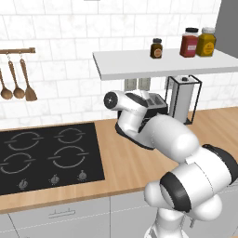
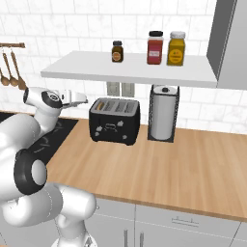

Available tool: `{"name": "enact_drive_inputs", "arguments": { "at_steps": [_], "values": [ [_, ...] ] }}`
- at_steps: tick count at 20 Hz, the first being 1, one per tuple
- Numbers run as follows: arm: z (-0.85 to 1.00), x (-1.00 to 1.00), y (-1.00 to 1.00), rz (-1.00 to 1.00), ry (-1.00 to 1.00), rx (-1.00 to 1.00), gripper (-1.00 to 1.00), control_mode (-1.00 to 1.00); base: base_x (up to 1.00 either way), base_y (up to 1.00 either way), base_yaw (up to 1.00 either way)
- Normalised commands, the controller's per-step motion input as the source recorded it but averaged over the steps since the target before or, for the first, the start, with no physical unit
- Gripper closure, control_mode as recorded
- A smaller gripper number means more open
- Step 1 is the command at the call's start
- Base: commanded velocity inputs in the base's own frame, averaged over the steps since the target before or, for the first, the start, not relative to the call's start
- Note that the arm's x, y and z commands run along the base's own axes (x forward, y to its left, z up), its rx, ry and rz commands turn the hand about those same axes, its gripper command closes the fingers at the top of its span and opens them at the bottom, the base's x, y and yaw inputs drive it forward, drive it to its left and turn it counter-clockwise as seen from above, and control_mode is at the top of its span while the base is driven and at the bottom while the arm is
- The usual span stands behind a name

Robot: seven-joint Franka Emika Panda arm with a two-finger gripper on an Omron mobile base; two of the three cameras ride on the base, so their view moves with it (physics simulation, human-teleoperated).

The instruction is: Start the toaster. Once the lever pops up, take the bread to the plate on the dining counter.

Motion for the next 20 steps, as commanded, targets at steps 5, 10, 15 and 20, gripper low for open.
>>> {"name": "enact_drive_inputs", "arguments": {
  "at_steps": [5,10,15,20],
  "values": [
    [0.00,0.00,0.00,0.00,0.00,0.00,-1.00,-1.00,0.00,0.00,0.00],
    [0.00,0.00,0.00,0.00,0.00,0.00,-1.00,-1.00,0.00,0.00,0.00],
    [0.00,0.00,0.00,0.00,0.00,0.00,-1.00,-1.00,0.00,0.00,0.00],
    [0.00,0.00,0.00,0.00,0.00,0.00,-1.00,-1.00,0.00,0.00,0.00]
  ]
}}
